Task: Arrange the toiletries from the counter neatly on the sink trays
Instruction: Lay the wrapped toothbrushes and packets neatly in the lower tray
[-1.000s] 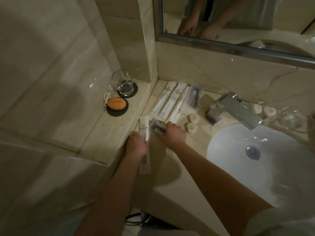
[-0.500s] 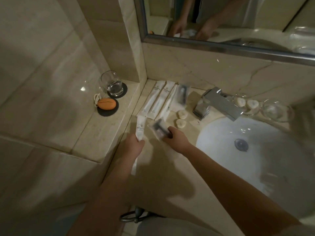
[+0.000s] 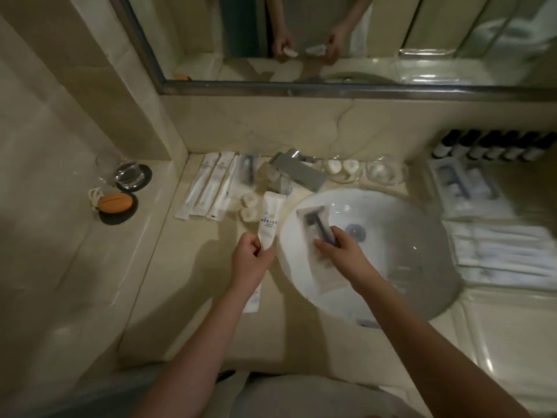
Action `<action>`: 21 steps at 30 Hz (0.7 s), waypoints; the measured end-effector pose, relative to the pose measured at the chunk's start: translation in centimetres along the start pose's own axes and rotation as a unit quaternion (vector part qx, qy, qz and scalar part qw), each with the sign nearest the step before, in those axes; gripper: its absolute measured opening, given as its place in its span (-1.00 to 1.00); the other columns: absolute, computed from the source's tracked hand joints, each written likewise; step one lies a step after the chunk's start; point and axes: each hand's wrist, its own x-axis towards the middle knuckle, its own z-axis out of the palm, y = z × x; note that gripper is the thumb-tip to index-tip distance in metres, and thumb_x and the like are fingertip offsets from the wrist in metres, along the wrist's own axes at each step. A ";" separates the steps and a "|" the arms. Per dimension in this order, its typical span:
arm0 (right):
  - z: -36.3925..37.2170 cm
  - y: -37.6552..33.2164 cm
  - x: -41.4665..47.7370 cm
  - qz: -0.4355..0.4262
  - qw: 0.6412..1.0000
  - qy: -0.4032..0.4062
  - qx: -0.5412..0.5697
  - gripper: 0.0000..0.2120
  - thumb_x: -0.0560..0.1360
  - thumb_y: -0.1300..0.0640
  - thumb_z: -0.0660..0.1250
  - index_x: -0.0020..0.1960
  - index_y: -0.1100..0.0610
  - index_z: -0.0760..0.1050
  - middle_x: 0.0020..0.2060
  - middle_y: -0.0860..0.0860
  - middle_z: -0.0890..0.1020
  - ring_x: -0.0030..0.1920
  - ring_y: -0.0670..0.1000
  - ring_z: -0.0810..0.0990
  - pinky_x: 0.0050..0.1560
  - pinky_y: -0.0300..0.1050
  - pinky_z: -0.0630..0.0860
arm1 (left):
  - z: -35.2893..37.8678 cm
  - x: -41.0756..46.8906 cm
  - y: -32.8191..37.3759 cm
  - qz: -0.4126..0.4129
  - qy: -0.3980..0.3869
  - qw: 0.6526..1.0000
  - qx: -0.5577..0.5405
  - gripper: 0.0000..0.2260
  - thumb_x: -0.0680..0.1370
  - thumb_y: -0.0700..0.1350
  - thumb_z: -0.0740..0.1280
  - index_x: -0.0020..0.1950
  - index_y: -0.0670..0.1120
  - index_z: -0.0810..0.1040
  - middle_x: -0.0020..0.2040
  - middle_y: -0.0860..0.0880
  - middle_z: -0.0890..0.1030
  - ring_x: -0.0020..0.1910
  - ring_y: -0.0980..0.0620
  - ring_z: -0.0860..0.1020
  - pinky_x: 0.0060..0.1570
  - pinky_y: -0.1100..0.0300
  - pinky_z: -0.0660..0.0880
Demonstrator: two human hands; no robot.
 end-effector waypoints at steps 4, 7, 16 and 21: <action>-5.7 1.6 -1.7 -0.005 0.997 0.069 0.028 -0.88 0.51 0.19 0.33 -0.10 0.25 0.45 -0.27 0.10 0.50 -0.25 0.03 0.52 -0.19 -0.10 0.48 | 5.2 -1.1 3.2 0.053 -0.049 0.997 -0.009 -0.69 0.42 -0.29 0.37 -0.28 -0.05 0.24 -0.36 -0.11 0.37 -0.43 0.01 0.45 -0.41 0.34 0.40; -9.5 2.8 -2.7 -0.001 0.993 0.105 0.046 -0.89 0.51 0.20 0.32 -0.07 0.25 0.46 -0.28 0.09 0.49 -0.28 0.01 0.50 -0.29 -0.21 0.49 | 8.8 -1.7 5.4 0.077 -0.079 0.994 -0.003 -0.67 0.43 -0.27 0.38 -0.29 -0.02 0.23 -0.38 -0.06 0.35 -0.38 -0.08 0.57 -0.31 0.20 0.46; -20.0 6.5 -4.4 0.016 0.982 0.168 0.089 -0.87 0.46 0.35 0.33 -0.01 0.31 0.45 -0.24 0.10 0.54 -0.25 0.04 0.53 -0.22 -0.12 0.48 | 18.8 -3.1 9.7 0.092 -0.144 0.985 0.014 -0.71 0.42 -0.26 0.40 -0.24 -0.07 0.27 -0.22 -0.19 0.57 -0.48 0.15 0.53 -0.49 0.42 0.39; -26.7 7.9 -3.1 0.019 0.968 0.236 0.077 -0.91 0.45 0.30 0.37 -0.08 0.22 0.47 -0.25 0.16 0.54 -0.27 0.08 0.53 -0.20 -0.02 0.50 | 23.5 -2.6 12.4 0.085 -0.166 0.982 0.024 -0.70 0.39 -0.26 0.40 -0.26 -0.04 0.27 -0.27 -0.14 0.55 -0.51 0.18 0.49 -0.39 0.24 0.40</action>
